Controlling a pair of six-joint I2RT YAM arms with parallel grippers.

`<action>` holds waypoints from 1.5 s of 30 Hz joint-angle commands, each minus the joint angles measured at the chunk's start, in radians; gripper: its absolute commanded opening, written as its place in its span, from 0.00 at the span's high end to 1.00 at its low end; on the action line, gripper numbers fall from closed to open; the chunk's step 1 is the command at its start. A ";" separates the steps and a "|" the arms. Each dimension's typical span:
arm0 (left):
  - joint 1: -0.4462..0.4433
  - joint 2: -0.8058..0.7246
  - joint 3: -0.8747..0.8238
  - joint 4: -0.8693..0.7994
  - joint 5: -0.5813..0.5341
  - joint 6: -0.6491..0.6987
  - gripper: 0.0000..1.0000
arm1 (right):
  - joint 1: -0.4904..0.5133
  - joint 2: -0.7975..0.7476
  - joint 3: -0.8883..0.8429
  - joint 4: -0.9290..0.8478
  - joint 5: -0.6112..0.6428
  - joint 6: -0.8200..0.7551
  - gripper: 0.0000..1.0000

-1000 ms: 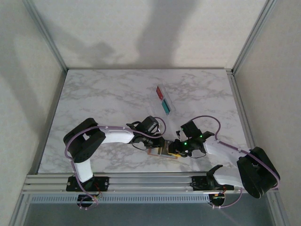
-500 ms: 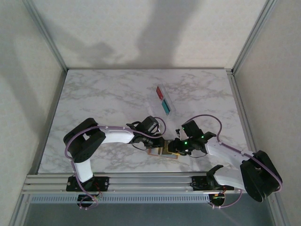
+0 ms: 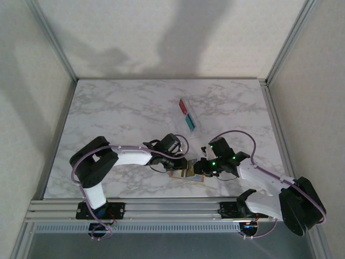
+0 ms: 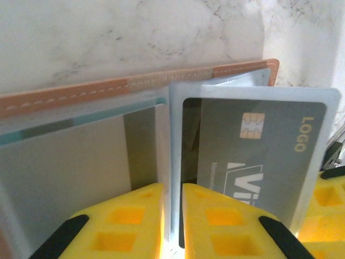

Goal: Put the credit cards into the card holder

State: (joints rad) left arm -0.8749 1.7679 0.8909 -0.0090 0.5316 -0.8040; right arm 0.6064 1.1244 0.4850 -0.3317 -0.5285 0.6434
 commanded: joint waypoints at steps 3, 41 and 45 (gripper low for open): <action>0.020 -0.074 -0.033 -0.028 -0.024 0.015 0.84 | -0.005 0.006 0.035 0.033 -0.050 -0.016 0.83; 0.169 -0.238 -0.257 0.076 -0.012 0.002 0.84 | 0.076 0.282 0.123 0.183 -0.052 -0.012 0.68; 0.169 -0.231 -0.254 0.076 -0.008 0.005 0.84 | 0.098 0.292 0.157 0.096 0.034 -0.044 0.56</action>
State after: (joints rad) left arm -0.7158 1.5414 0.6464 0.0467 0.5095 -0.8078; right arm 0.6788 1.4040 0.6003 -0.1497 -0.5720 0.6384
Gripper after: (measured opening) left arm 0.163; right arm 0.382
